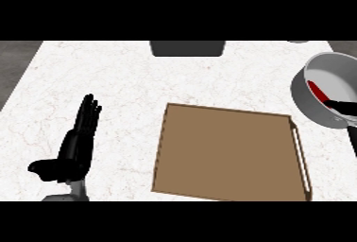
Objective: Pick the can from the tray and place it in the pot
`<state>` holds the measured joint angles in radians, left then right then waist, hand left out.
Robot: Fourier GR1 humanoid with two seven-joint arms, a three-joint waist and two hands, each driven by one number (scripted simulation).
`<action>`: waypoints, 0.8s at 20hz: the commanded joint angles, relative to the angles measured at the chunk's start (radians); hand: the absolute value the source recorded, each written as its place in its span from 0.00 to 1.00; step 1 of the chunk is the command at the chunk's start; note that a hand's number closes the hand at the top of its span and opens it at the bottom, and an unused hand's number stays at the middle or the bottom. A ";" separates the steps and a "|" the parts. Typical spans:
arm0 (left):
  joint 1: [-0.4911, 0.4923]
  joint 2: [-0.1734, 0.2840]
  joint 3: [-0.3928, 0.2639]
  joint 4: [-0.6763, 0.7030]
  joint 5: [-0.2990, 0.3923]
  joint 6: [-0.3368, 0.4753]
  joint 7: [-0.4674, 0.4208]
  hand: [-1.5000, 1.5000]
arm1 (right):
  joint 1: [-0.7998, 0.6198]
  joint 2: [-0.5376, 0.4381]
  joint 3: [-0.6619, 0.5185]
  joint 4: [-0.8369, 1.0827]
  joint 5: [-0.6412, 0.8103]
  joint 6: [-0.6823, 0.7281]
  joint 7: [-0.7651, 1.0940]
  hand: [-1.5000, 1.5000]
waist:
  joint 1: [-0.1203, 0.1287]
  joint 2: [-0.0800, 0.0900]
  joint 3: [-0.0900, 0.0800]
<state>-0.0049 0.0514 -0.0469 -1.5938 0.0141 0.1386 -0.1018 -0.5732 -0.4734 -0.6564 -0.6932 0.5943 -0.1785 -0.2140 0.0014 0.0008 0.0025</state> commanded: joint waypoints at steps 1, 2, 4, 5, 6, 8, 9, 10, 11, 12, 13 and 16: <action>-0.032 -0.035 -0.022 0.040 -0.036 0.037 -0.015 0.50 | -0.003 -0.043 -0.126 0.014 -0.165 0.064 -0.083 0.00 | -0.009 0.002 -0.001; -0.005 -0.006 -0.006 -0.001 -0.008 0.004 -0.007 0.50 | 0.000 0.006 -0.157 0.064 -0.187 -0.010 -0.129 0.00 | 0.010 0.005 0.001; 0.036 -0.011 -0.020 -0.001 0.000 -0.018 -0.031 0.50 | -0.034 -0.069 -0.167 0.146 -0.204 0.026 -0.115 0.00 | 0.017 0.005 -0.001; -0.011 0.008 0.004 -0.034 0.000 -0.002 0.034 0.50 | -0.002 -0.102 -0.180 0.118 -0.232 0.060 -0.140 0.00 | 0.008 0.002 -0.001; 0.033 -0.046 -0.039 -0.014 -0.025 0.027 -0.019 0.50 | 0.019 -0.145 -0.207 0.170 -0.249 0.080 -0.184 0.00 | 0.011 0.005 0.000; 0.049 0.002 0.014 0.033 0.016 -0.032 -0.082 0.50 | 0.026 -0.162 -0.216 0.217 -0.270 0.071 -0.244 0.00 | 0.013 0.006 -0.001; 0.049 -0.026 -0.044 -0.059 -0.041 0.024 -0.001 0.50 | 0.020 -0.187 -0.229 0.246 -0.285 0.077 -0.262 0.00 | 0.016 0.005 0.000; -0.004 -0.031 -0.025 0.019 -0.030 0.018 -0.016 0.50 | 0.040 -0.217 -0.243 0.269 -0.301 0.101 -0.278 0.00 | 0.011 0.006 0.000; -0.048 -0.017 0.000 0.047 -0.021 0.012 -0.005 0.50 | 0.055 -0.223 -0.250 0.281 -0.313 0.110 -0.328 0.00 | 0.009 0.007 0.000; -0.001 -0.015 -0.007 0.009 -0.009 -0.004 -0.019 0.50 | 0.008 -0.235 -0.226 0.308 -0.312 0.084 -0.310 0.00 | 0.015 0.005 0.000; 0.017 -0.025 -0.024 0.030 -0.034 0.010 -0.037 0.50 | 0.047 -0.276 -0.256 0.315 -0.335 0.139 -0.334 0.00 | 0.013 0.006 0.000; -0.001 -0.007 -0.010 -0.039 -0.014 0.002 0.032 0.50 | 0.096 -0.308 -0.274 0.368 -0.364 0.189 -0.428 0.00 | 0.015 0.007 0.001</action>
<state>0.0036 0.0403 -0.0623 -1.6238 -0.0017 0.1415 -0.0857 -0.5223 -0.7234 -0.8992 -0.3920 0.2741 -0.0476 -0.5439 0.0151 0.0061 0.0026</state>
